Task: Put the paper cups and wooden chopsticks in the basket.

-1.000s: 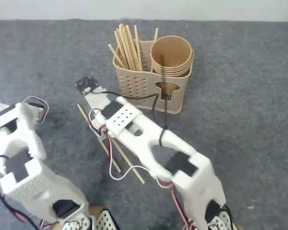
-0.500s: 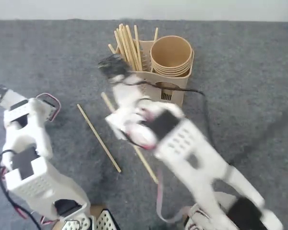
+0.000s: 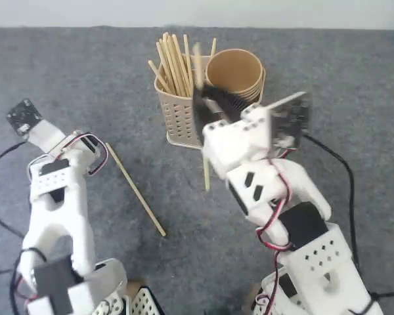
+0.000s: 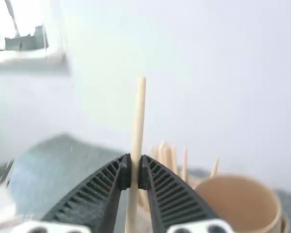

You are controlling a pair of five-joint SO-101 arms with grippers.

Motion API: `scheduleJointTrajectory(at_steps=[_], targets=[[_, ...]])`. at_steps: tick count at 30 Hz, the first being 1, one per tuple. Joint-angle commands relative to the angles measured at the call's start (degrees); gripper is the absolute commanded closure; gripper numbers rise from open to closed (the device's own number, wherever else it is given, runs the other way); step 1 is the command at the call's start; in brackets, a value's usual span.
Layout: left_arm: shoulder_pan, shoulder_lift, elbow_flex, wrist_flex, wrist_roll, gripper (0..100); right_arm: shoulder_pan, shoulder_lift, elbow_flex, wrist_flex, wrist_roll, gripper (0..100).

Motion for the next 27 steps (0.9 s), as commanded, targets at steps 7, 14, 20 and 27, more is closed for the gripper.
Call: scheduleJointTrajectory(at_steps=[7,14,20,27], targets=[[4.9,-6.3,2.4,-1.7,-2.5,73,5.8,-1.6,-0.4,-25.5,-7.0,99.1],[5.9,-6.4,4.2,-4.3,-2.5,70,9.3,14.5,-11.2,-33.9,-7.6,99.0],[6.9,-6.5,5.3,-6.1,-3.7,70,12.5,33.1,-25.8,-34.3,-7.9,99.0],[7.8,-6.5,5.5,-6.2,-3.9,70,12.9,43.7,-32.9,-34.3,-7.9,98.9]])
